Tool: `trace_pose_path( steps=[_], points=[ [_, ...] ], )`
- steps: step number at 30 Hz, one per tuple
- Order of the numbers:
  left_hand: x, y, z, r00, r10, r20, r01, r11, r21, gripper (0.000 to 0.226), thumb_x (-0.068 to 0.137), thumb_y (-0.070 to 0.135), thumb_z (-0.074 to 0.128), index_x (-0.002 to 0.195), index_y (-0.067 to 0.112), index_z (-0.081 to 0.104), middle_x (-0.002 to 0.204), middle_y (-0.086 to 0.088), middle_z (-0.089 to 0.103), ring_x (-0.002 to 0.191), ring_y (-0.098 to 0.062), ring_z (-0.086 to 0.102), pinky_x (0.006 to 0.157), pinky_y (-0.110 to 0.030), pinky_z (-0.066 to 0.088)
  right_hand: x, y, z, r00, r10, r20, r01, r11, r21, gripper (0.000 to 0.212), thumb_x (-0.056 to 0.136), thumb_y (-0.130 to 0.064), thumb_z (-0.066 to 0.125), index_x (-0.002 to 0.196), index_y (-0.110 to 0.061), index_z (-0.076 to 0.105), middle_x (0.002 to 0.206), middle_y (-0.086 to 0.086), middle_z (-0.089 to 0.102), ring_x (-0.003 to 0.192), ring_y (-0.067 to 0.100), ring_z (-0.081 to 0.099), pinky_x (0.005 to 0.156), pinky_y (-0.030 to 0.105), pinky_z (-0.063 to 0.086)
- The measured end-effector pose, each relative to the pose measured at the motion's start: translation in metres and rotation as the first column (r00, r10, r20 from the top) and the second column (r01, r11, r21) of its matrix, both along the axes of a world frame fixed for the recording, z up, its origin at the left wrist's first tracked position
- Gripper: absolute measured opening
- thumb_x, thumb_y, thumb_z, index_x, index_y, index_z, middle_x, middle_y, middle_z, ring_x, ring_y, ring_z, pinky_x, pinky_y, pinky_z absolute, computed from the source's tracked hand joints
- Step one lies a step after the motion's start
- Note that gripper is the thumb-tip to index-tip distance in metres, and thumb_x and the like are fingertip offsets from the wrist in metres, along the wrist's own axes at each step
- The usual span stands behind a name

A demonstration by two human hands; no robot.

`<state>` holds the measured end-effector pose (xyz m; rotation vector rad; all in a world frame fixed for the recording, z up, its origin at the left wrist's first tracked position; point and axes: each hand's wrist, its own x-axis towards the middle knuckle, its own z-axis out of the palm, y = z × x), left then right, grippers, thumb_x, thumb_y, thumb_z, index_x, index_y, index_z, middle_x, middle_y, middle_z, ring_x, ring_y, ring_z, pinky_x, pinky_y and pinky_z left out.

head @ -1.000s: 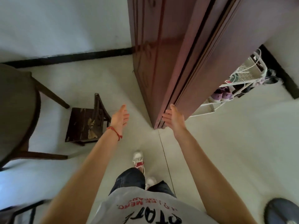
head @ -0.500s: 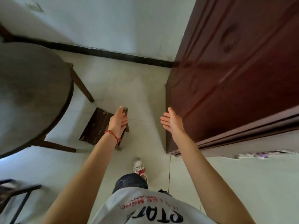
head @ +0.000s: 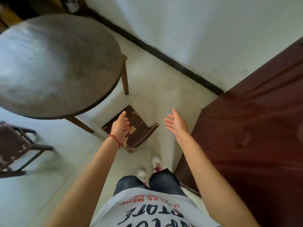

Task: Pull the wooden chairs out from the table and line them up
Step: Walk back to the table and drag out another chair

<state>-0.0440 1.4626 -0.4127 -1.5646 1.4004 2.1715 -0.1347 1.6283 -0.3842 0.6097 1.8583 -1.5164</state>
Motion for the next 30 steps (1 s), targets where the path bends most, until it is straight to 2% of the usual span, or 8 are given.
trace_pose_path(
  steps=[3, 5, 12, 18, 24, 30],
  points=[
    [0.01, -0.018, -0.007, 0.995, 0.091, 0.043, -0.09, 0.996, -0.019, 0.06, 0.089, 0.05, 0.041, 0.128, 0.005, 0.047, 0.127, -0.012, 0.053, 0.117, -0.025, 0.05, 0.103, -0.037, 0.037, -0.013, -0.029, -0.011, 0.991, 0.137, 0.013, -0.137, 0.991, -0.008, 0.051, 0.095, -0.04, 0.037, 0.123, 0.0, 0.051, 0.126, 0.021, 0.057, 0.115, 0.031, 0.055, 0.093, 0.035, 0.042],
    [0.012, -0.026, -0.011, 0.986, 0.153, 0.061, -0.152, 0.988, -0.027, 0.06, 0.089, 0.051, 0.04, 0.129, 0.005, 0.046, 0.133, -0.013, 0.05, 0.122, -0.027, 0.047, 0.105, -0.039, 0.035, -0.023, -0.047, -0.017, 0.976, 0.218, 0.018, -0.218, 0.976, -0.007, 0.052, 0.095, -0.04, 0.037, 0.126, -0.001, 0.05, 0.128, 0.02, 0.056, 0.117, 0.031, 0.055, 0.096, 0.036, 0.042],
    [0.004, -0.045, -0.022, 0.92, 0.382, 0.088, -0.38, 0.924, -0.041, 0.061, 0.09, 0.049, 0.04, 0.131, 0.004, 0.045, 0.134, -0.014, 0.049, 0.124, -0.029, 0.046, 0.107, -0.04, 0.035, -0.06, -0.098, -0.039, 0.879, 0.475, 0.05, -0.475, 0.88, -0.021, 0.052, 0.095, -0.041, 0.037, 0.127, -0.001, 0.049, 0.128, 0.019, 0.056, 0.115, 0.03, 0.055, 0.095, 0.036, 0.042],
    [-0.014, -0.047, -0.037, 0.863, 0.478, 0.161, -0.475, 0.878, -0.061, 0.06, 0.092, 0.047, 0.037, 0.134, 0.004, 0.04, 0.137, -0.015, 0.046, 0.127, -0.029, 0.043, 0.109, -0.04, 0.032, -0.088, -0.123, -0.061, 0.783, 0.614, 0.101, -0.619, 0.785, 0.03, 0.05, 0.095, -0.04, 0.037, 0.126, -0.003, 0.049, 0.126, 0.017, 0.057, 0.115, 0.029, 0.055, 0.097, 0.038, 0.042],
    [-0.022, -0.042, -0.065, 0.824, 0.509, 0.249, -0.509, 0.858, -0.068, 0.058, 0.092, 0.044, 0.038, 0.133, 0.004, 0.042, 0.137, -0.014, 0.047, 0.127, -0.029, 0.043, 0.107, -0.039, 0.033, -0.095, -0.136, -0.096, 0.672, 0.718, 0.183, -0.739, 0.665, 0.105, 0.047, 0.095, -0.038, 0.039, 0.123, -0.003, 0.052, 0.122, 0.017, 0.06, 0.111, 0.028, 0.057, 0.095, 0.036, 0.042],
    [-0.032, -0.047, -0.099, 0.833, 0.462, 0.306, -0.487, 0.874, 0.007, 0.055, 0.093, 0.043, 0.038, 0.132, 0.004, 0.043, 0.138, -0.014, 0.046, 0.128, -0.028, 0.042, 0.108, -0.04, 0.032, -0.094, -0.144, -0.136, 0.627, 0.731, 0.268, -0.774, 0.623, 0.114, 0.046, 0.095, -0.038, 0.038, 0.122, -0.005, 0.053, 0.119, 0.015, 0.061, 0.11, 0.028, 0.058, 0.093, 0.035, 0.043]
  ],
)
